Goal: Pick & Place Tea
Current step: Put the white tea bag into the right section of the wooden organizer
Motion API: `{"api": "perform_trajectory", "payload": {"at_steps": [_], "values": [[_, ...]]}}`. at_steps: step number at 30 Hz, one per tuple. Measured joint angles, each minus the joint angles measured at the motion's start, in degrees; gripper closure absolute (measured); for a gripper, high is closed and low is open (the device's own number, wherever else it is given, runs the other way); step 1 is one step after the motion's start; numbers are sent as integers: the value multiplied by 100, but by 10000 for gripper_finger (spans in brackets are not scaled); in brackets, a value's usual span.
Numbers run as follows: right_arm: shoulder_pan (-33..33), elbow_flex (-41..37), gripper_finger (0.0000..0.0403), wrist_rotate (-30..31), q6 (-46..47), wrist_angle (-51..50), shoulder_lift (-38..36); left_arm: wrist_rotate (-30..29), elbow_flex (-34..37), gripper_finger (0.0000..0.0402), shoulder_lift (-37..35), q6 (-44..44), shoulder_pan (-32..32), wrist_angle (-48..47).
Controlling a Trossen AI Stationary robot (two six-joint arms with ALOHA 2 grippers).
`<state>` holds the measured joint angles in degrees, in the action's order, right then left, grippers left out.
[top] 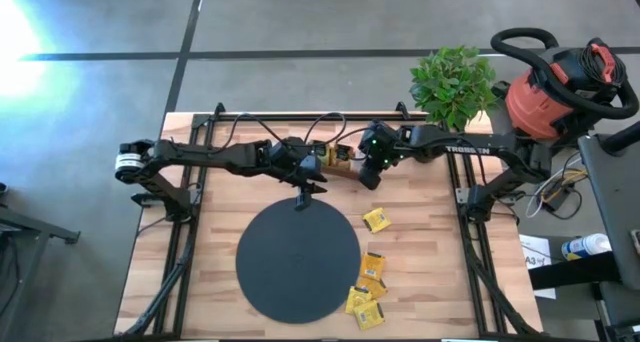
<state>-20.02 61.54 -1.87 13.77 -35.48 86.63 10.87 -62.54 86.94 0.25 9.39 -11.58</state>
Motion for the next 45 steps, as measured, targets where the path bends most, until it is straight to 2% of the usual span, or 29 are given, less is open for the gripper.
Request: {"api": "perform_trajectory", "payload": {"at_steps": [9,16,23,33,45], "values": [[-23,-342,394,69,-127,201,2,-77,2,262,2,-30,2,-3],[-30,-79,394,500,-511,196,-6,-227,2,262,2,-30,4,-3],[-73,106,394,508,-742,-73,-9,-241,7,262,2,-30,2,-3],[-71,-57,394,485,-842,-322,67,-288,11,262,2,-30,2,-3],[-75,-39,394,310,-997,-243,573,-344,11,262,2,-184,3,-3]]}}
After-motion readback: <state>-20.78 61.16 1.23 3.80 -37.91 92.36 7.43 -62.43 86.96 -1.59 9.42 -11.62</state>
